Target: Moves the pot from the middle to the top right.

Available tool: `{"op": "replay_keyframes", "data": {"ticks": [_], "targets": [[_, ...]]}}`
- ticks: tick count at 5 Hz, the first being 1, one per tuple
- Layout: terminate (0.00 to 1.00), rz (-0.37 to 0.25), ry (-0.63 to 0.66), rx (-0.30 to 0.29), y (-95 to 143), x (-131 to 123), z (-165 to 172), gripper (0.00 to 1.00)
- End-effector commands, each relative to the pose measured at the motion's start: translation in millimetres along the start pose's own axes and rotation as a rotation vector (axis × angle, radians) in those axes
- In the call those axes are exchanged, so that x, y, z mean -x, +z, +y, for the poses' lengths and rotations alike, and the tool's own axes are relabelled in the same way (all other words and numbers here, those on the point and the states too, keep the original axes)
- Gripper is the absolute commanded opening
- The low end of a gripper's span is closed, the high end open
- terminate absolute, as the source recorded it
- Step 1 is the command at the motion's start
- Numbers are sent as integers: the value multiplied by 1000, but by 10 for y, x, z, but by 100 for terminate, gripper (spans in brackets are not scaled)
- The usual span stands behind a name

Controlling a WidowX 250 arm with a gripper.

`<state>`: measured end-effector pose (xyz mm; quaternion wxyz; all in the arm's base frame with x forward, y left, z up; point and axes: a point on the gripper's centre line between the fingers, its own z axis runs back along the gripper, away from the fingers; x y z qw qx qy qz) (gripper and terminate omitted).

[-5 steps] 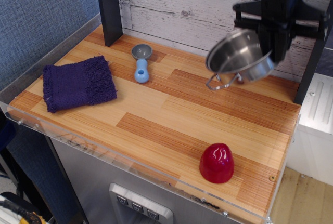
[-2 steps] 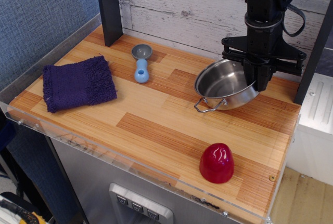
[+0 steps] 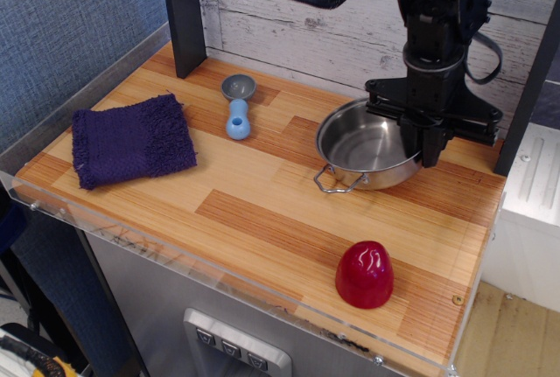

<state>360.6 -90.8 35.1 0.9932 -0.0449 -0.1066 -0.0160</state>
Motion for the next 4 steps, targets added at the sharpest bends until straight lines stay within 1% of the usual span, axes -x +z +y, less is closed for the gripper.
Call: {"op": "replay_keyframes", "data": {"ticks": [1, 2, 3, 4], "targets": [[0, -23, 30, -12, -72, 210, 86, 0], [0, -45, 49, -11, -58, 194, 96, 0], [0, -30, 55, 11, -55, 210, 103, 100], [0, 5, 59, 8, -60, 245, 106, 100]]}}
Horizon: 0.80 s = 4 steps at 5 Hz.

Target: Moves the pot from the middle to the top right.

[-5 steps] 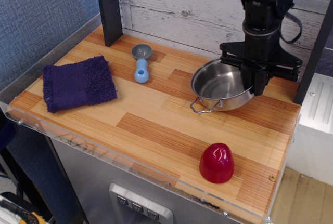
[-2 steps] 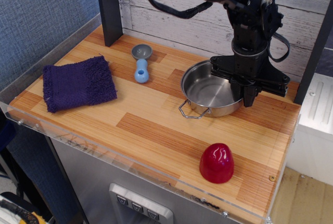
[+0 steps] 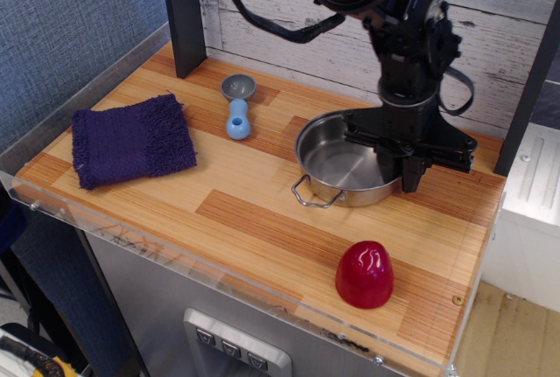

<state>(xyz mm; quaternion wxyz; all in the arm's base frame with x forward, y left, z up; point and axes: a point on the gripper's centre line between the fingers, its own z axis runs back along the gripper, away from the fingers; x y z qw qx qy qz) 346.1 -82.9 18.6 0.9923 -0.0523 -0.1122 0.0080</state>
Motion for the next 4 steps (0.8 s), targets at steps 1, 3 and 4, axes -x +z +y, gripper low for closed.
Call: {"op": "replay_keyframes", "data": {"ticks": [1, 3, 4], "targets": [[0, 23, 6, -7, 72, 77, 13, 100], [0, 23, 8, -8, 99, 85, 15, 100], [0, -12, 14, 5, 235, 37, 44, 100]]}}
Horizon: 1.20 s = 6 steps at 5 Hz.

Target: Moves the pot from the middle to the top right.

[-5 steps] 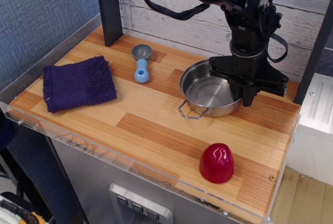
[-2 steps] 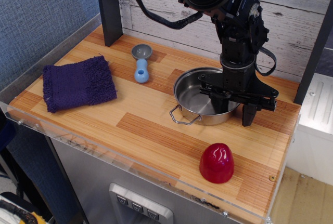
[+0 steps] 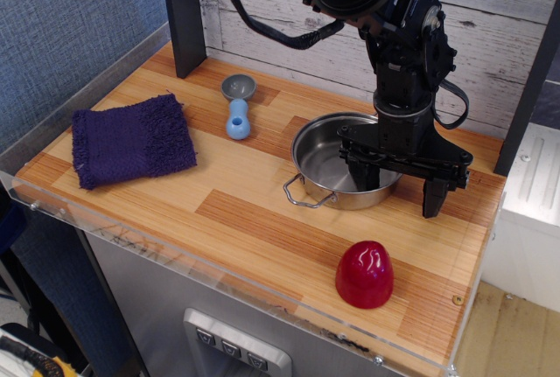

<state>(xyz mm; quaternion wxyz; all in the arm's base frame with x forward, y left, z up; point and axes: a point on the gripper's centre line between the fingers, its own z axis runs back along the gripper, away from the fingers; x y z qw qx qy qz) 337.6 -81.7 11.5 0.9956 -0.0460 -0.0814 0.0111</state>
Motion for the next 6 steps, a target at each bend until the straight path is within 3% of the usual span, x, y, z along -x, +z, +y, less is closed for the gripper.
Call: {"op": "replay_keyframes", "data": {"ticks": [1, 4, 5, 6], "targets": [[0, -148, 5, 15, 606, -159, 8, 100], [0, -321, 24, 44, 1613, -96, 125, 100], [0, -321, 24, 44, 1613, -96, 125, 100], [100, -321, 24, 44, 1613, -96, 125, 100]]}}
